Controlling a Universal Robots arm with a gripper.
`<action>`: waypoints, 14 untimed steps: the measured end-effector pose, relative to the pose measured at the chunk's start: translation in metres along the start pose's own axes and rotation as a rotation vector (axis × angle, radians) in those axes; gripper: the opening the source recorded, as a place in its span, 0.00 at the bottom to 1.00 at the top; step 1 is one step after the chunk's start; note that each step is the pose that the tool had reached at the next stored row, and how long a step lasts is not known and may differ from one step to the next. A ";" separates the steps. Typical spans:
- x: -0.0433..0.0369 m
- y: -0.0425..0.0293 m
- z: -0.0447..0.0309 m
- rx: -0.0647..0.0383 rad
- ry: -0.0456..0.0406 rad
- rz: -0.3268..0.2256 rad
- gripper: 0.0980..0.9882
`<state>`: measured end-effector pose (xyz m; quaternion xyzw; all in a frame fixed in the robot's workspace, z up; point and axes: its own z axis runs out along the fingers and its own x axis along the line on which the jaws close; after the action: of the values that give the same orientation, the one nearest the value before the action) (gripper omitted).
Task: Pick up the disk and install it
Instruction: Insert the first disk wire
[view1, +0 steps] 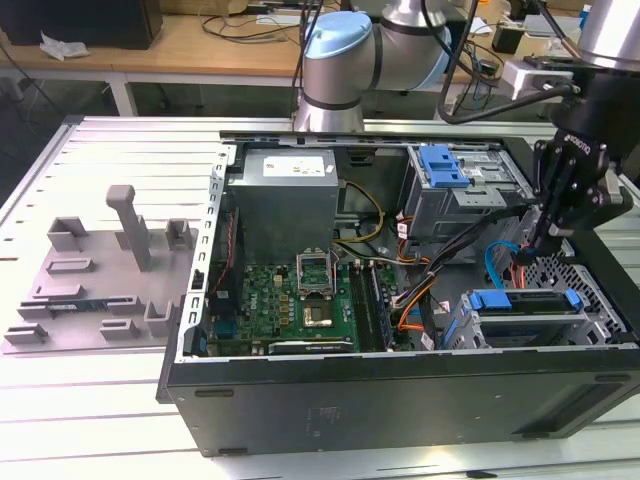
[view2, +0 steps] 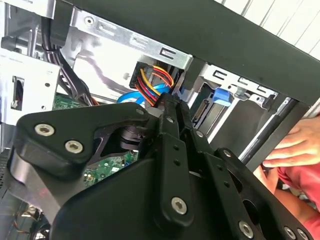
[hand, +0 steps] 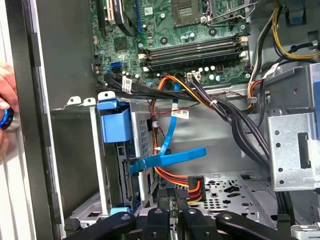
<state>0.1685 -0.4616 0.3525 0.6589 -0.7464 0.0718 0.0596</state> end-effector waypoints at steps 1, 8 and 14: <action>0.0017 0.0001 -0.0001 -0.001 -0.0060 0.000 0.07; 0.0172 -0.0005 0.0005 -0.007 -0.0574 0.000 0.07; 0.0282 -0.0018 0.0021 -0.010 -0.0760 0.000 0.07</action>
<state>0.1668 -0.4896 0.3556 0.6609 -0.7484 0.0431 0.0344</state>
